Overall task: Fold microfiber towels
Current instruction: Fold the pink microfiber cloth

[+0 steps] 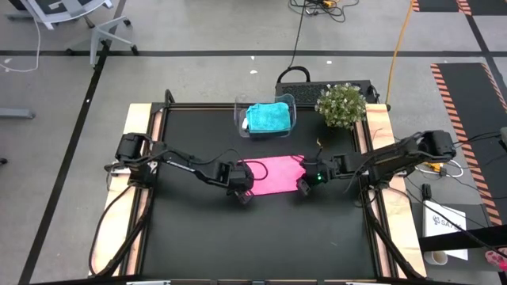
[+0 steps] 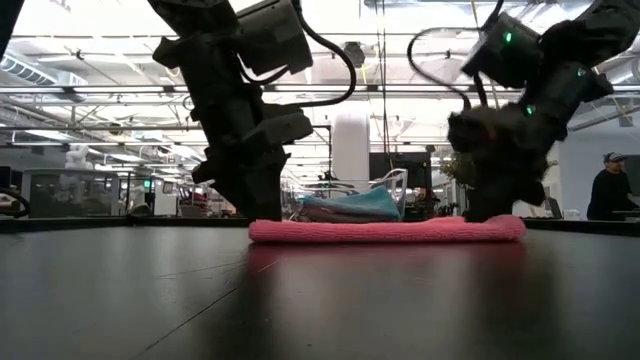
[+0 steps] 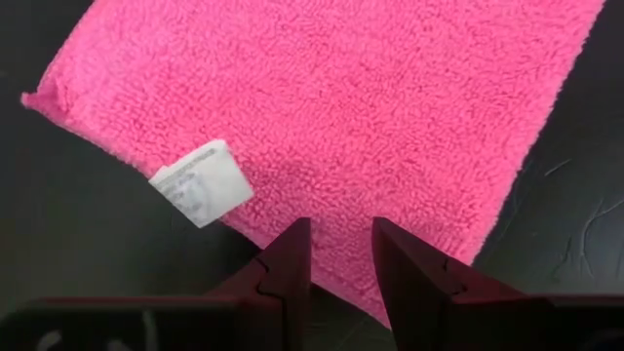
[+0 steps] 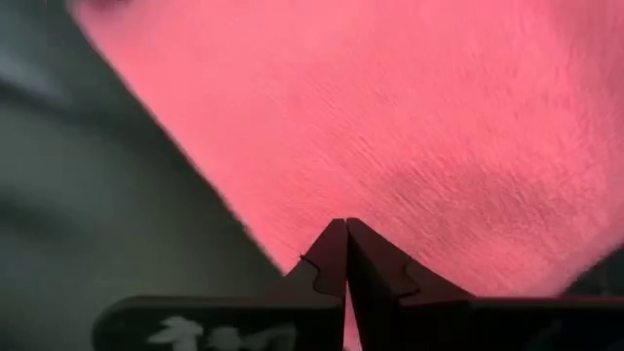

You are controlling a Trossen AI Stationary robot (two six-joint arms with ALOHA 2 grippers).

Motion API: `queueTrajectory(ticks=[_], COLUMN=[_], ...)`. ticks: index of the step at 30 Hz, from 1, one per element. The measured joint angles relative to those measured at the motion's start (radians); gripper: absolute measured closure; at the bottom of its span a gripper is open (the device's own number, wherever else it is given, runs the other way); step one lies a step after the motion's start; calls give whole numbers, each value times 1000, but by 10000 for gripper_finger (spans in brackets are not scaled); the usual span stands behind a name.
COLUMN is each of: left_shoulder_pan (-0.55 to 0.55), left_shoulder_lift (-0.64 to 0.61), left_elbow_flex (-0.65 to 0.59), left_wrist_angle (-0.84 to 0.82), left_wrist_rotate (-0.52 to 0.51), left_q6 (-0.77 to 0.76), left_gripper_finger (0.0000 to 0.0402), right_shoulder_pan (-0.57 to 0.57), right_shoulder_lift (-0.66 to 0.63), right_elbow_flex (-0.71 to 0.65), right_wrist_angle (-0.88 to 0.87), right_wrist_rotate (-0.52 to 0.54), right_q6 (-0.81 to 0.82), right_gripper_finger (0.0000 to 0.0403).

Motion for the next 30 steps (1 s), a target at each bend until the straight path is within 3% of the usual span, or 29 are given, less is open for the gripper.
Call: queueTrajectory(ticks=[7, 15, 21, 30], left_shoulder_pan=[0, 0, 0, 0], left_shoulder_lift=[0, 0, 0, 0], left_elbow_flex=[0, 0, 0, 0], left_wrist_angle=[0, 1, 9, 9], left_wrist_rotate=[0, 1, 1, 1], left_q6=[-2, 0, 1, 2], left_gripper_finger=[289, 289, 289, 289], right_shoulder_pan=[0, 29, 29, -111], right_shoulder_lift=[-140, -186, -184, -185], right_elbow_flex=[1, 2, 2, 2], right_wrist_angle=[-31, -223, -318, -309], right_wrist_rotate=[-54, -233, -185, -152], right_q6=[1, 146, 213, 180], right_gripper_finger=[396, 334, 284, 238])
